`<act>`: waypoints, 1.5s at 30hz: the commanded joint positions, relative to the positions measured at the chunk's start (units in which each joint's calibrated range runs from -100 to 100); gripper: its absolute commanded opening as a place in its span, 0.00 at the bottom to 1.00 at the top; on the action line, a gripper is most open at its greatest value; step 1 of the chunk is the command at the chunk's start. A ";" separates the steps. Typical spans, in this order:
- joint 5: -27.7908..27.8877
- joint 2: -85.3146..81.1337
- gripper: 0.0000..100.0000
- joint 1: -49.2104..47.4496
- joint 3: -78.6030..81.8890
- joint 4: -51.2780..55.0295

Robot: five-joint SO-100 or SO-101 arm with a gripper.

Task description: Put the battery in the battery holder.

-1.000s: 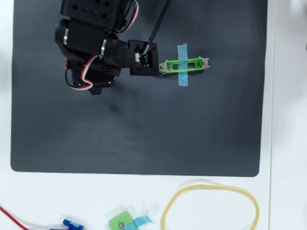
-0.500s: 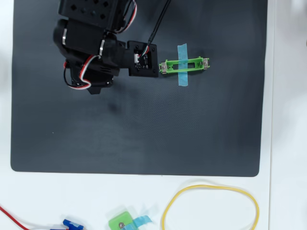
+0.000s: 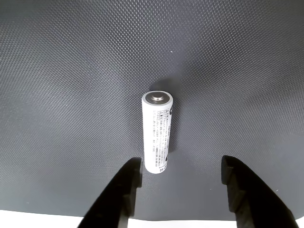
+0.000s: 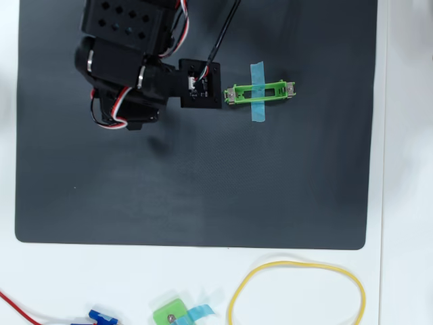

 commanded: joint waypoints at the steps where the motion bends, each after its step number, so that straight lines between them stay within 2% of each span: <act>1: -0.22 -0.06 0.16 0.65 -1.54 0.24; 11: -0.28 0.36 0.16 0.34 -1.63 3.65; 45: -1.06 0.62 0.16 -0.29 1.63 2.69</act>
